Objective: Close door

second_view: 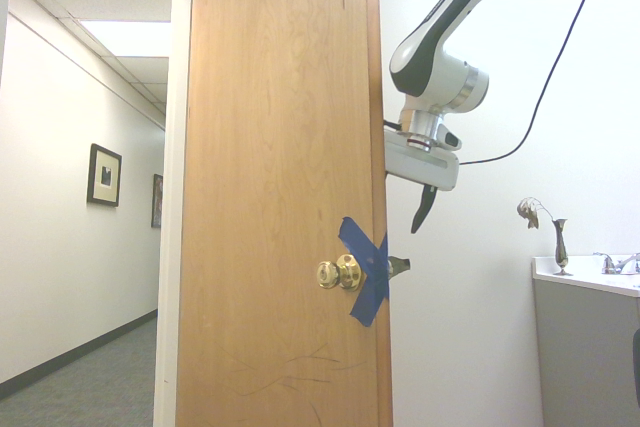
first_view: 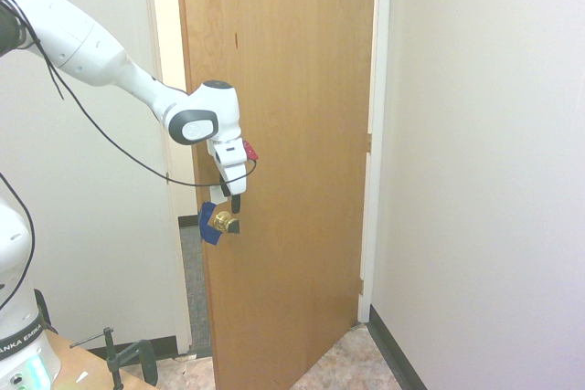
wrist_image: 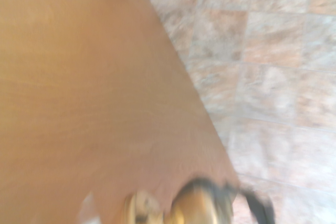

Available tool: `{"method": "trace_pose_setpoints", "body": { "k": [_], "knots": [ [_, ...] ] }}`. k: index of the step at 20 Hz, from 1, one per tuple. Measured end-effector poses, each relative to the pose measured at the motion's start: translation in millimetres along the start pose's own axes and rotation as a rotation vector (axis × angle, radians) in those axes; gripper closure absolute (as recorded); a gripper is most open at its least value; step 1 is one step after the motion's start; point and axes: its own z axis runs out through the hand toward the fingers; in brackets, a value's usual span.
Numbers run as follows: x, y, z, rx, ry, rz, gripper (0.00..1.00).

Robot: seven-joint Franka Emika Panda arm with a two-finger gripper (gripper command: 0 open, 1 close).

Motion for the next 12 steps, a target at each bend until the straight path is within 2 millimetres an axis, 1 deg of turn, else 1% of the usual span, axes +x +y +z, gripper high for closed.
{"method": "trace_pose_setpoints", "body": {
  "k": [1, 3, 4, 5, 6, 7, 8, 10, 12],
  "knots": [
    [-34.2, -23.2, 18.1, 0.007, 0.007, -0.054, 0.00],
    [-117.1, -72.7, 51.2, 0.025, 0.017, -0.171, 0.00],
    [-159.9, -95.2, 63.3, 0.034, 0.021, -0.212, 0.00],
    [-193.5, -114.4, 69.1, 0.044, 0.020, -0.245, 0.00],
    [-216.3, -131.8, 67.8, 0.058, 0.020, -0.277, 0.00],
    [-228.0, -142.7, 62.7, 0.073, 0.022, -0.305, 0.00],
    [-230.1, -148.1, 56.6, 0.082, 0.029, -0.319, 0.00],
    [-216.2, -146.1, 45.2, 0.087, 0.045, -0.320, 0.00],
    [-200.5, -130.1, 33.2, 0.071, 0.056, -0.314, 0.00]
  ]
}}
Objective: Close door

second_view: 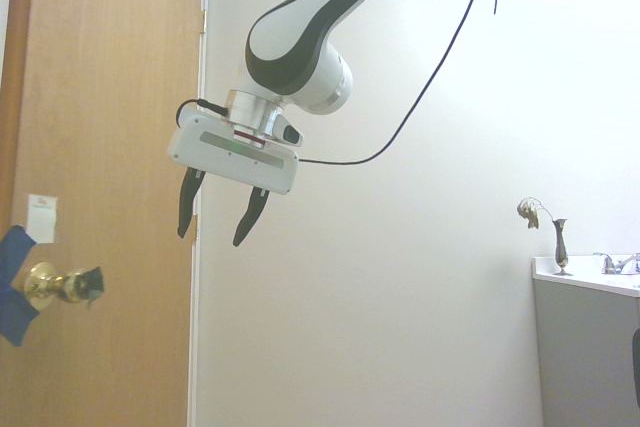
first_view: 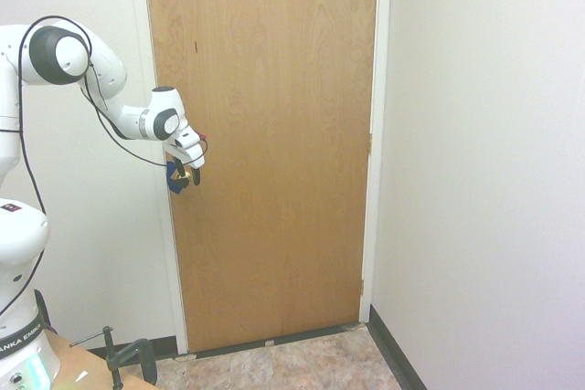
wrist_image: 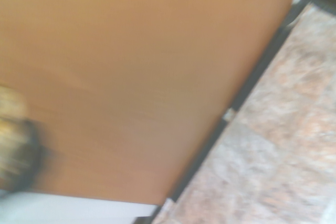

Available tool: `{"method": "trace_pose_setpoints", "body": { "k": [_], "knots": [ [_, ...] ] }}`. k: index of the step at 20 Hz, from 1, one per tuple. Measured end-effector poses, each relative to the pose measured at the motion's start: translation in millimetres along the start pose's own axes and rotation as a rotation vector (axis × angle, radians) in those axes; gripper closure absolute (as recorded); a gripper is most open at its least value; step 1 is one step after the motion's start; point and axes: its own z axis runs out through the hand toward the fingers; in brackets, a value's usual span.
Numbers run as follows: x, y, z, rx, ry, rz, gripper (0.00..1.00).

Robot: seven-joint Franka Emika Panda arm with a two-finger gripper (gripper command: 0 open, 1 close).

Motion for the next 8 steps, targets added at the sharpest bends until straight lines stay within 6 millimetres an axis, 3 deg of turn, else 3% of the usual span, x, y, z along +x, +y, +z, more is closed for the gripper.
{"method": "trace_pose_setpoints", "body": {
  "k": [8],
  "knots": [
    [20.7, 105.6, -101.2, -0.135, -0.080, -0.110, 0.00]
  ]
}}
